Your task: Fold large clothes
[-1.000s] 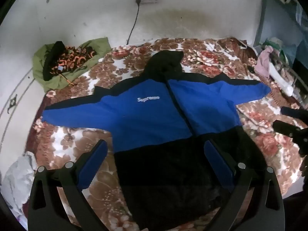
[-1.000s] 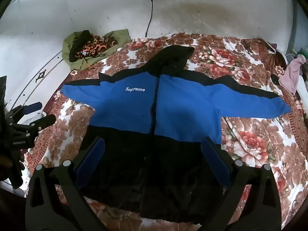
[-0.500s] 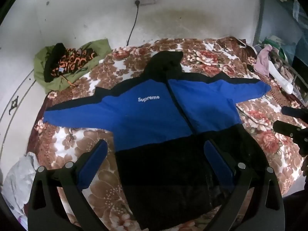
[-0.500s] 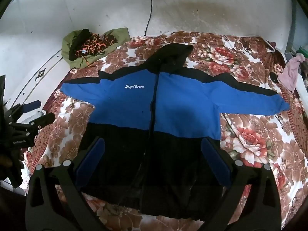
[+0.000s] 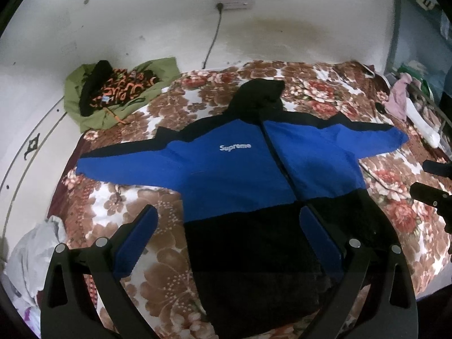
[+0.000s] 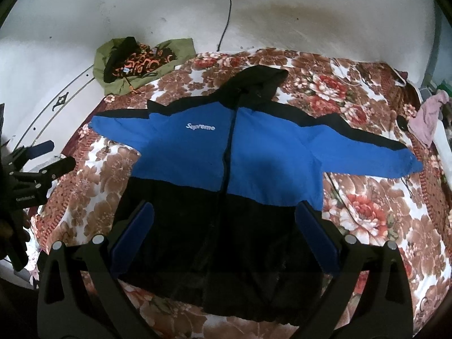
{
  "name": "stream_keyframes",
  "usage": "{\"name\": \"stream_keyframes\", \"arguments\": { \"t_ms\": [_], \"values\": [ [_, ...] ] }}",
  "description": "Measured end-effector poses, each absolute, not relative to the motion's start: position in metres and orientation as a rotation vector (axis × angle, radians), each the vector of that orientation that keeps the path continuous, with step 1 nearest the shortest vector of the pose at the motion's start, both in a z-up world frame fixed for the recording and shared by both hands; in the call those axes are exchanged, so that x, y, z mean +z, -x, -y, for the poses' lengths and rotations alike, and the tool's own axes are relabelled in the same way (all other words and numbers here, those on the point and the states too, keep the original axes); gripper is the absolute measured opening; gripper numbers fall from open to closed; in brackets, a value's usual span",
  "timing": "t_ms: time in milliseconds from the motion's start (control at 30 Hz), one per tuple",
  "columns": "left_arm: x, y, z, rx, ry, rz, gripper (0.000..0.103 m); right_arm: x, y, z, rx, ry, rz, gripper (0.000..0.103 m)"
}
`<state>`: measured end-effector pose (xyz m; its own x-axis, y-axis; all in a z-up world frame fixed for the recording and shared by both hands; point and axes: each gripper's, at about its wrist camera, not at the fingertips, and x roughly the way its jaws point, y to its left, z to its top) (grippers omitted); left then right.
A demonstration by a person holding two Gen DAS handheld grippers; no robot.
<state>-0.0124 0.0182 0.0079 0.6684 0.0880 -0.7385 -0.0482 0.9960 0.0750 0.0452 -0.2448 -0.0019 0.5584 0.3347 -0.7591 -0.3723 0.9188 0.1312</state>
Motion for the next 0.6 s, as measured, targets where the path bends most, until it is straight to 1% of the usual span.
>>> {"name": "stream_keyframes", "arguments": {
  "t_ms": [233,433,567,600],
  "values": [
    [0.014,0.006,-0.066,0.152,0.04,-0.811,0.098,-0.001,-0.065,0.222,0.421,0.058,-0.928,0.098],
    [0.017,-0.012,-0.136,0.231,0.121,-0.803,0.098,-0.004,-0.094,0.189,0.452,0.102,-0.956,0.098],
    [0.006,-0.028,-0.189,0.274,0.171,-0.798,0.098,-0.012,-0.115,0.164,0.489,0.087,-0.97,0.098],
    [0.002,-0.032,-0.201,0.283,0.189,-0.801,0.098,-0.019,-0.124,0.155,0.505,0.077,-0.998,0.098]
  ]
}}
